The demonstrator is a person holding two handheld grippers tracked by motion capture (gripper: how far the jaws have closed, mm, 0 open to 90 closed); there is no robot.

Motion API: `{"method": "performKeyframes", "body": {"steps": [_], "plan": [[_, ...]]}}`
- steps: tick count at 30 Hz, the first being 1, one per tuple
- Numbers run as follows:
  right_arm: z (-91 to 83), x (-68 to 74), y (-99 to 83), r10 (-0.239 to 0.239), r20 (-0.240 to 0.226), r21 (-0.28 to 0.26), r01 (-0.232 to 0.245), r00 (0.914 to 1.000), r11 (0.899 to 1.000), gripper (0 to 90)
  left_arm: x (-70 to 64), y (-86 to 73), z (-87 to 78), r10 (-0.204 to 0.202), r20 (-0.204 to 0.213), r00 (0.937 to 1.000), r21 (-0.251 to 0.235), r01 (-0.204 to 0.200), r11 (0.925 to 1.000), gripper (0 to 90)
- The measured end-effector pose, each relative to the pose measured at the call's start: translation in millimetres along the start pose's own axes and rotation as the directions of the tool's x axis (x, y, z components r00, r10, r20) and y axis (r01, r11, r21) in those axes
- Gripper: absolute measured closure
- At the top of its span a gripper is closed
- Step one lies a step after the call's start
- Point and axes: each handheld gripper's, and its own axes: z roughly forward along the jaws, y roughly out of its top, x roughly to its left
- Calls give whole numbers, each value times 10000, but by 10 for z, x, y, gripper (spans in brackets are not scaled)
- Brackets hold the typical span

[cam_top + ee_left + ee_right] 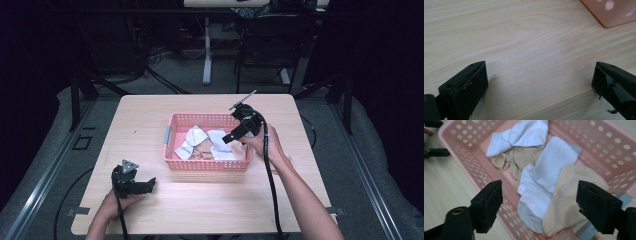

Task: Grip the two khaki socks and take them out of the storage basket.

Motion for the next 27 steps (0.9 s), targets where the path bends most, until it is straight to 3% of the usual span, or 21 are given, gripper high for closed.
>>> {"method": "performKeyframes", "body": {"steps": [5,8,13,15,19,22,23,27], "plan": [[269,-18,11,34,289,1042,-64,9996,9945,336,1,0,-1,23,0,10000,16,-23,10000,4],[379,-31,-2,-10,581,1365,-69,9983,9906,390,2,0,-1,35,0,10000,20,-35,10000,4],[533,-73,-33,130,942,1818,-300,9955,9829,420,2,0,-1,42,2,10000,23,-42,10000,4],[550,-89,-36,227,918,1814,-391,9955,9826,431,1,0,0,22,3,10000,6,-22,10000,4],[600,-115,-30,309,1381,1904,-571,9899,9800,461,0,1,1,23,6,10000,-2,-23,10000,4],[645,-130,-26,200,1821,2238,-613,9831,9727,475,0,1,0,29,10,10000,4,-29,10000,4],[682,-141,-27,252,1876,2418,-710,9819,9677,511,0,1,0,34,10,10000,8,-34,10000,4],[740,-146,-33,197,1945,2586,-707,9807,9634,559,0,1,0,34,18,10000,7,-34,10000,4]]}}
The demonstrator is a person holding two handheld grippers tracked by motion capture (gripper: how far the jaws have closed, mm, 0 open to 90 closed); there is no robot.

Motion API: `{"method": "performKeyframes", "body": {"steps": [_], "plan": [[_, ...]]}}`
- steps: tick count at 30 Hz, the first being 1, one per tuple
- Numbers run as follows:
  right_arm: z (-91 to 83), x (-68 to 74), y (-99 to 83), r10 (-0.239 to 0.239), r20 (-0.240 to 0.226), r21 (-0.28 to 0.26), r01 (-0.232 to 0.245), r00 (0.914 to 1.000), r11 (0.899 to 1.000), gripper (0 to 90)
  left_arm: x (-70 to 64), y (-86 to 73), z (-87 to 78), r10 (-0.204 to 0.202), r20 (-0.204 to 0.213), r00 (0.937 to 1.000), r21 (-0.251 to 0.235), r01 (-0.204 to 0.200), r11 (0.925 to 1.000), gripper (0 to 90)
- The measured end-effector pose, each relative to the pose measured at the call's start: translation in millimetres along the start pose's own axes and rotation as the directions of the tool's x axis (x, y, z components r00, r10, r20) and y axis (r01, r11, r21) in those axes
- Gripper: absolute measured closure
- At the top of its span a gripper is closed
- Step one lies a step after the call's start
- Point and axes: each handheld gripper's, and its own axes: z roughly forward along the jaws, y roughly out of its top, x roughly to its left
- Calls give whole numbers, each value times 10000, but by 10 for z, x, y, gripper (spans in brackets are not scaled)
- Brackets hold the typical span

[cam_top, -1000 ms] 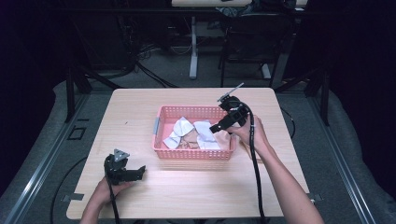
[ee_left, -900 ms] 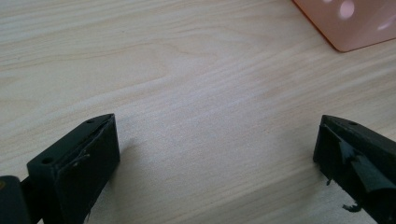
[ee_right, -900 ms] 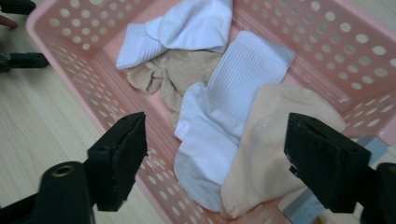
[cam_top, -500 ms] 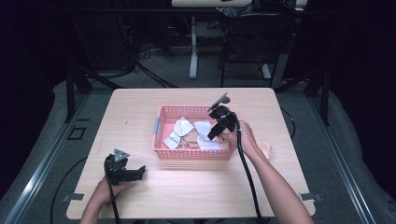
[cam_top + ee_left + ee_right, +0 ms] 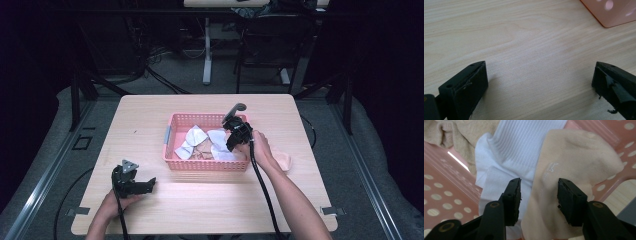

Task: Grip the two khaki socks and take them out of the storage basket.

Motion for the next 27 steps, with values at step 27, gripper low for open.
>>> {"method": "performKeyframes", "body": {"steps": [27], "plan": [[-185,-7,-44,-85,-344,-576,65,9994,9983,870,0,0,0,6,-3,10000,1,-6,10000,5]]}}
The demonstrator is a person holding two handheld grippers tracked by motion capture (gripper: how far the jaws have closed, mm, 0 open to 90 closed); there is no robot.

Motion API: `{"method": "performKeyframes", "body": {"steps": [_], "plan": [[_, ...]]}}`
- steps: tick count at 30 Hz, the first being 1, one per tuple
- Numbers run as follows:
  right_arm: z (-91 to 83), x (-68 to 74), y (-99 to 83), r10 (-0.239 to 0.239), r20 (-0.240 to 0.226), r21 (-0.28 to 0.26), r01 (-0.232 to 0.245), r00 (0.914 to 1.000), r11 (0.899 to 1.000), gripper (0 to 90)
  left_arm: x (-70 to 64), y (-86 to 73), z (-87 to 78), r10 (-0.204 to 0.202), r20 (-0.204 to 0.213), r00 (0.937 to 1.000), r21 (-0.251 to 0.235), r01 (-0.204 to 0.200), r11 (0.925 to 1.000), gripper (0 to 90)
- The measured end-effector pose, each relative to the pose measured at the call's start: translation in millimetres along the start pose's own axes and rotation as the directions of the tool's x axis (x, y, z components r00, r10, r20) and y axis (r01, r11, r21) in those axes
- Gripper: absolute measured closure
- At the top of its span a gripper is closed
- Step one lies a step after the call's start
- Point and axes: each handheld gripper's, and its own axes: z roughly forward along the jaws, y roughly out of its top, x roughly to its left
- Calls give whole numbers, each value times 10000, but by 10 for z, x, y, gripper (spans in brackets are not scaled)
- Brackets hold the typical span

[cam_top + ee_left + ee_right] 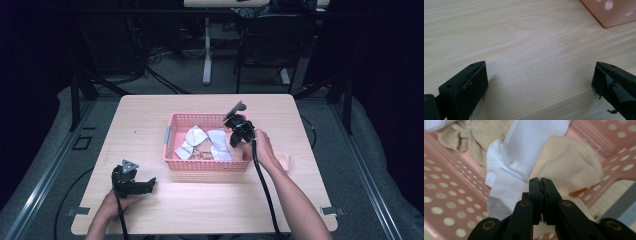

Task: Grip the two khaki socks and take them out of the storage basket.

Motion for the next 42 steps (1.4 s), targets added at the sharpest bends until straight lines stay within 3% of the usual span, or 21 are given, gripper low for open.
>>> {"method": "performKeyframes", "body": {"steps": [2,15,23,28,42], "plan": [[-53,-7,-14,61,-276,-176,-66,9996,9998,870,0,0,0,11,-2,10000,2,-11,10000,5],[-411,-19,-7,94,-780,-1063,-177,9969,9942,872,-2,0,0,21,11,10000,-2,-21,10000,5],[-530,-17,20,-87,-904,-1121,-15,9959,9937,876,-3,0,0,29,27,10000,-4,-29,10000,5],[-590,-9,30,-2,-1094,-1385,-151,9940,9903,877,-3,0,0,34,28,10000,-2,-34,10000,5],[-864,19,62,-454,-1159,-1597,265,9922,9868,877,-3,0,0,40,17,10000,-3,-40,10000,5]]}}
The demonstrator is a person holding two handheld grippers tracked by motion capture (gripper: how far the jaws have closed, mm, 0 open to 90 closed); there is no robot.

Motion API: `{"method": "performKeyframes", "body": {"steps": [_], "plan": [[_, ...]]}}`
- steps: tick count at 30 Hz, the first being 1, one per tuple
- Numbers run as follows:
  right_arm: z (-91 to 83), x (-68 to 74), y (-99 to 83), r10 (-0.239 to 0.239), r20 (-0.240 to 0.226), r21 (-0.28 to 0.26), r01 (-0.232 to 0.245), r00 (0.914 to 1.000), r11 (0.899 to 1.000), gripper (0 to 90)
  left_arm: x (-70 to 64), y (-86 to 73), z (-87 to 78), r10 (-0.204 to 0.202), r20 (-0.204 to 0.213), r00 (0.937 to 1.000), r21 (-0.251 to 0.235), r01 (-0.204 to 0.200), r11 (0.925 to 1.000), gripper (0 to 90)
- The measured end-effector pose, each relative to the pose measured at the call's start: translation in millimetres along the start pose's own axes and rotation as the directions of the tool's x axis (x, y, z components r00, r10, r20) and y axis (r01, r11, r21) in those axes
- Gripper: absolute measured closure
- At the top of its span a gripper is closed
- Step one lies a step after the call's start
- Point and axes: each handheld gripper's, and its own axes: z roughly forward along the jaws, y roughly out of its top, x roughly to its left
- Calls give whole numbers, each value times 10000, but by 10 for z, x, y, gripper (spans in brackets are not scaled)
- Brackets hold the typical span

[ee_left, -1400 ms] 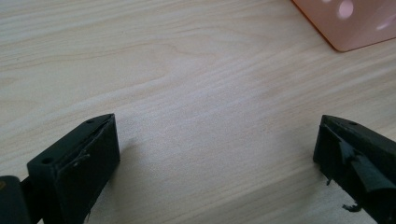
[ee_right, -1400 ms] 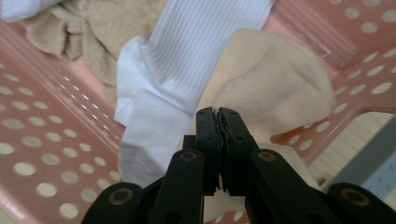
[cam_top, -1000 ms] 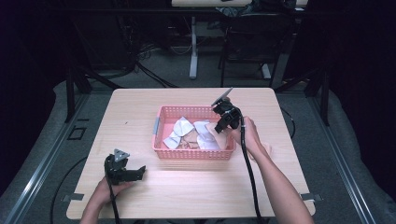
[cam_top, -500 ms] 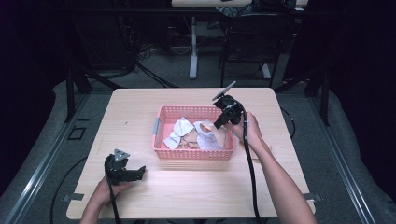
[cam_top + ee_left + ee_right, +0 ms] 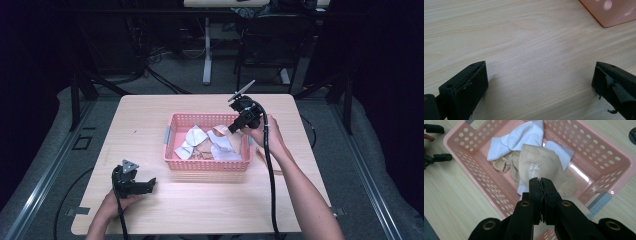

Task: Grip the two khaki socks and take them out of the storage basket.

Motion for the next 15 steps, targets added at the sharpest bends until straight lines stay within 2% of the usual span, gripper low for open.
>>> {"method": "performKeyframes", "body": {"steps": [1,5,15], "plan": [[-15,9,0,116,11,-124,-116,9999,9999,876,0,0,0,0,-2,10000,4,0,10000,5],[-120,4,17,-1,54,-125,1,10000,9999,876,0,0,0,-8,1,10000,-5,8,10000,5],[-376,-9,21,-6,156,-575,15,9999,9983,876,0,0,0,3,0,10000,2,-3,10000,5]]}}
